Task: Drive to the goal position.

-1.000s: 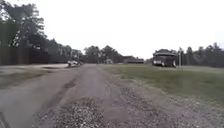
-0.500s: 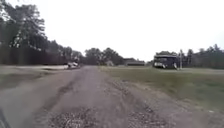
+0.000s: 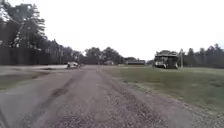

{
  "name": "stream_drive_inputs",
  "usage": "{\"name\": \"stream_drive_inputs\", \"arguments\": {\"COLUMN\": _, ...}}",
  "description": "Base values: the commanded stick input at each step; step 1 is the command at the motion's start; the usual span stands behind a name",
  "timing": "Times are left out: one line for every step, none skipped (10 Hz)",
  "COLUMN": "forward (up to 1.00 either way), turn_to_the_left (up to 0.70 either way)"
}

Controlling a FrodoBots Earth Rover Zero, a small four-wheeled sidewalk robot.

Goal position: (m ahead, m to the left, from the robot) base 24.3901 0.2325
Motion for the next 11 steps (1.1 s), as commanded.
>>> {"name": "stream_drive_inputs", "arguments": {"forward": 0.70, "turn_to_the_left": 0.00}}
{"name": "stream_drive_inputs", "arguments": {"forward": 0.70, "turn_to_the_left": 0.00}}
{"name": "stream_drive_inputs", "arguments": {"forward": 0.70, "turn_to_the_left": 0.00}}
{"name": "stream_drive_inputs", "arguments": {"forward": 0.70, "turn_to_the_left": 0.00}}
{"name": "stream_drive_inputs", "arguments": {"forward": 0.70, "turn_to_the_left": 0.00}}
{"name": "stream_drive_inputs", "arguments": {"forward": 0.70, "turn_to_the_left": 0.00}}
{"name": "stream_drive_inputs", "arguments": {"forward": 0.70, "turn_to_the_left": 0.00}}
{"name": "stream_drive_inputs", "arguments": {"forward": 0.70, "turn_to_the_left": 0.00}}
{"name": "stream_drive_inputs", "arguments": {"forward": 0.70, "turn_to_the_left": 0.00}}
{"name": "stream_drive_inputs", "arguments": {"forward": 0.70, "turn_to_the_left": 0.00}}
{"name": "stream_drive_inputs", "arguments": {"forward": 0.70, "turn_to_the_left": 0.00}}
